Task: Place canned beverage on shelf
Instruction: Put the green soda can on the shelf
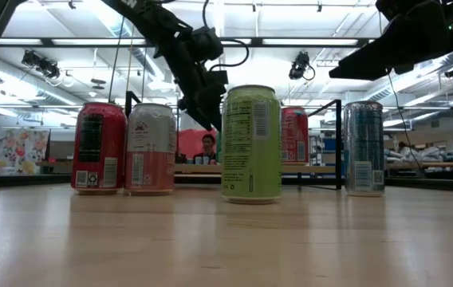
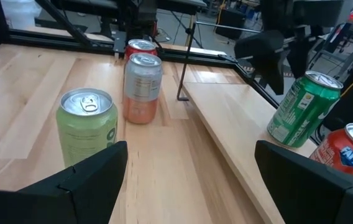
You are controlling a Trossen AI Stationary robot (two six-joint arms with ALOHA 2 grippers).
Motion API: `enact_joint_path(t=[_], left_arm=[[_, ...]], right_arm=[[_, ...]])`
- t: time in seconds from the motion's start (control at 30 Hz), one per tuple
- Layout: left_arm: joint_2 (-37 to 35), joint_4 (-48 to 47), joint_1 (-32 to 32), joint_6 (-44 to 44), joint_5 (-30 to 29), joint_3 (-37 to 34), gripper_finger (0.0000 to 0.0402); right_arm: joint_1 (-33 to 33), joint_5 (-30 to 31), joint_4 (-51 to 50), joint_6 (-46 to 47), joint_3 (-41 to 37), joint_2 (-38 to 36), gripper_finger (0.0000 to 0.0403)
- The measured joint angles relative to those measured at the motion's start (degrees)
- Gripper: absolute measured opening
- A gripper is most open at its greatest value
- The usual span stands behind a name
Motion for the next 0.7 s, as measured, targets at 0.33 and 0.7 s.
enact_joint_path(t=[0.33,0.7], left_arm=[[0.0,0.9,0.0,1.3,0.0,0.0,0.0308],[0.0,2.1,0.0,1.4,0.0,0.0,0.025]], right_arm=[[0.0,0.0,-0.1,0.0,0.0,0.0,0.0364],[0.0,0.0,0.0,0.0,0.0,0.0,0.0364]])
